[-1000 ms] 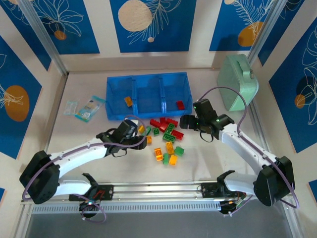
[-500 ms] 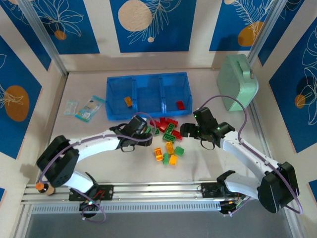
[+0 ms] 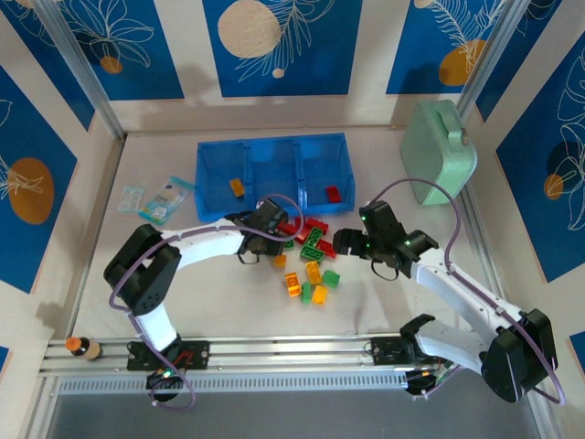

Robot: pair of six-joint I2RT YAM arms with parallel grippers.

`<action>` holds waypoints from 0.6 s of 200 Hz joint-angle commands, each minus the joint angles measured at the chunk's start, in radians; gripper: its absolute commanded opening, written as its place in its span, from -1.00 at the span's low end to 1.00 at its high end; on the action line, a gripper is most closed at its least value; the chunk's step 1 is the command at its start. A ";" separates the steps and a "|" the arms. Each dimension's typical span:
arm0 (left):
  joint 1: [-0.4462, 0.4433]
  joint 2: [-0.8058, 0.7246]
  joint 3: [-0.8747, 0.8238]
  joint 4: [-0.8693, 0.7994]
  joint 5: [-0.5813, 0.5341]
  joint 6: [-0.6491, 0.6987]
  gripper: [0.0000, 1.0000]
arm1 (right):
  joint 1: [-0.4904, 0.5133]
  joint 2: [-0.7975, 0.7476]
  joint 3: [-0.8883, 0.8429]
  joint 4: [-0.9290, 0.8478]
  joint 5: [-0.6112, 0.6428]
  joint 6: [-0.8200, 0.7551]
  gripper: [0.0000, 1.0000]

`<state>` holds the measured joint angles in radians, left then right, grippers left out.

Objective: Sort the legos into containers by color

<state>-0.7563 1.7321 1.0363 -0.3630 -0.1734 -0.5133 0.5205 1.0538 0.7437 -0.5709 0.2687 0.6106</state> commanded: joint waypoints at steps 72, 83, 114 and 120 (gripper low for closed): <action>0.002 0.032 0.033 -0.051 -0.003 0.026 -0.39 | 0.001 -0.032 -0.018 -0.014 -0.005 0.028 0.73; 0.000 0.009 0.031 -0.059 -0.007 0.023 -0.43 | 0.001 -0.039 -0.022 -0.015 -0.003 0.032 0.72; 0.001 -0.103 0.047 -0.095 -0.022 0.020 -0.49 | 0.001 -0.064 -0.032 -0.024 0.016 0.043 0.72; 0.005 -0.122 0.062 -0.105 -0.034 0.026 -0.49 | 0.001 -0.067 -0.034 -0.024 0.018 0.046 0.72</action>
<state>-0.7567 1.7241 1.0431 -0.4126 -0.1745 -0.4919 0.5205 1.0119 0.7258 -0.5728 0.2714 0.6334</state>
